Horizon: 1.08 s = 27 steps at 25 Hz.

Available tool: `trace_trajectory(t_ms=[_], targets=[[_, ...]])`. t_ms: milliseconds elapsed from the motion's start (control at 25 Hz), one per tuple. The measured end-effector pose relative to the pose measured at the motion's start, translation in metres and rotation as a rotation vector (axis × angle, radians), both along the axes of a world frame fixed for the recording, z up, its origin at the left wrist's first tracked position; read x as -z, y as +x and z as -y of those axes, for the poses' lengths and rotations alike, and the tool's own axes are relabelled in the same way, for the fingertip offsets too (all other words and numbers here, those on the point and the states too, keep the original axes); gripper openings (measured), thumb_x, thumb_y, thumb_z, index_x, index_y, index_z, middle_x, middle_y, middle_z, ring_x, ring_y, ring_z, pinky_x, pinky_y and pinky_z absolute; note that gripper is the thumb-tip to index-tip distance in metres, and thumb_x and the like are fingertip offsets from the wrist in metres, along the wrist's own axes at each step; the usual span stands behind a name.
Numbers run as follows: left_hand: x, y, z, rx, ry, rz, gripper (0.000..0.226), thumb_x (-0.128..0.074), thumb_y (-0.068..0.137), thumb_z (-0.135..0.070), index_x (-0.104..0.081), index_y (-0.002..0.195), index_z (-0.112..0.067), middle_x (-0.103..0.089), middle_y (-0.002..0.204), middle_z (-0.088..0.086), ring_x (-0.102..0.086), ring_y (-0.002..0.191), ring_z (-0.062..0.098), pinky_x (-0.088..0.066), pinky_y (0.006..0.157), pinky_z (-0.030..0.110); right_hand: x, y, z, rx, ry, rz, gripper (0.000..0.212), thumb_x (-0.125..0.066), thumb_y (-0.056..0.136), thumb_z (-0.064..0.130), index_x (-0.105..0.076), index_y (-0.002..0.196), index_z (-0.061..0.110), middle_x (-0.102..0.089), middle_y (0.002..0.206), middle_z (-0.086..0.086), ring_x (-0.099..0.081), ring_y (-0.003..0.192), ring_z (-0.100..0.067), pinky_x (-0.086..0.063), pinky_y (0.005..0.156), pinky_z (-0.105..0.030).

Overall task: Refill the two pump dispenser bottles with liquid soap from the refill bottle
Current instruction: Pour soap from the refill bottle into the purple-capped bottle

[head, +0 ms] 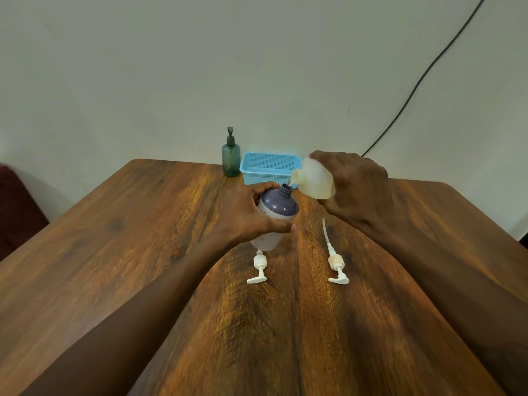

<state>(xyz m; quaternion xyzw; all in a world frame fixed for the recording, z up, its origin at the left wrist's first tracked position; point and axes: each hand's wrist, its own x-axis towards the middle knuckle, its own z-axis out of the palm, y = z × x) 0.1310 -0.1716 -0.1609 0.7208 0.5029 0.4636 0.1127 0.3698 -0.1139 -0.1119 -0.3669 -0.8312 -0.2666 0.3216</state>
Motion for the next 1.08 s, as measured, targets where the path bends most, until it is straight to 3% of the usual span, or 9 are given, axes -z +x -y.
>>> trace_trajectory(t_ms=[160, 440, 760, 1080], targets=[[0.0011, 0.0006, -0.0003, 0.012, -0.001, 0.003, 0.076, -0.098, 0.058, -0.042, -0.067, 0.126, -0.028, -0.065, 0.116, -0.020, -0.056, 0.102, -0.017, -0.046, 0.080, 0.001, 0.0017, 0.0005, -0.0008, -0.018, -0.009, -0.001, 0.067, -0.087, 0.075, 0.035, -0.061, 0.132, 0.012, -0.072, 0.117, -0.014, -0.071, 0.090, -0.035, -0.060, 0.078, -0.045], [0.0010, 0.0007, 0.0030, 0.008, 0.000, 0.002, 0.073, -0.097, 0.058, -0.042, -0.059, 0.120, -0.040, -0.058, 0.109, -0.030, -0.055, 0.097, -0.023, -0.044, 0.079, -0.001, 0.0020, 0.0018, -0.0009, -0.018, -0.019, 0.007, 0.067, -0.085, 0.076, 0.035, -0.060, 0.134, 0.013, -0.071, 0.120, -0.014, -0.070, 0.094, -0.035, -0.060, 0.080, -0.046], [0.0061, -0.0013, -0.0022, 0.021, -0.005, -0.030, 0.073, -0.097, 0.059, -0.046, -0.067, 0.123, -0.030, -0.068, 0.115, -0.017, -0.061, 0.100, -0.007, -0.050, 0.081, 0.006, 0.0015, 0.0014, -0.0008, 0.010, -0.020, 0.011, 0.069, -0.085, 0.075, 0.036, -0.059, 0.135, 0.014, -0.071, 0.121, -0.013, -0.070, 0.097, -0.035, -0.059, 0.082, -0.046], [0.0050, -0.0017, 0.0019, 0.017, 0.000, -0.018, 0.070, -0.098, 0.058, -0.042, -0.063, 0.119, -0.039, -0.066, 0.110, -0.021, -0.059, 0.097, -0.016, -0.046, 0.079, 0.002, 0.0022, 0.0010, -0.0001, -0.009, -0.023, 0.012, 0.070, -0.086, 0.074, 0.035, -0.060, 0.135, 0.013, -0.071, 0.121, -0.015, -0.070, 0.096, -0.036, -0.060, 0.082, -0.047]])
